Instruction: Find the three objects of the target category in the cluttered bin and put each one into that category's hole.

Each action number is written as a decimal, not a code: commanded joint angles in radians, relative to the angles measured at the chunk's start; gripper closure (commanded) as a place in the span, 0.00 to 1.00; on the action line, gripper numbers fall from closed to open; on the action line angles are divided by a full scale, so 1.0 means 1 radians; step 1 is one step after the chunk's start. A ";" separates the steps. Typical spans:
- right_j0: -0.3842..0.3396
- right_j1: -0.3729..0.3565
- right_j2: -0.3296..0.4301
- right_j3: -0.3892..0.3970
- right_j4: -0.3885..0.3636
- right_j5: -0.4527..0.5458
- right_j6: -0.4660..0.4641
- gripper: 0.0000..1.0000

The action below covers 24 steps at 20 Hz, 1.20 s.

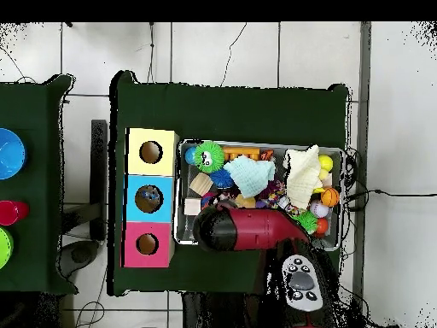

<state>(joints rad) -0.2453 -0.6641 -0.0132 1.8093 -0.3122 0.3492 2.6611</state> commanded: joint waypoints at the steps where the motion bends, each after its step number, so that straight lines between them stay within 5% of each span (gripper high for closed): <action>1: -0.062 -0.024 0.185 -0.049 -0.112 0.000 -0.228 0.00; 10: -0.128 -0.025 0.253 -0.021 -0.212 -0.036 -0.214 0.00; 15: -0.167 -0.102 0.293 0.033 -0.217 0.013 -0.217 0.00; 24: -0.159 -0.145 0.286 0.105 -0.274 0.005 -0.191 0.00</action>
<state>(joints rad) -0.3935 -0.7788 0.1896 1.8351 -0.4886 0.3494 2.6611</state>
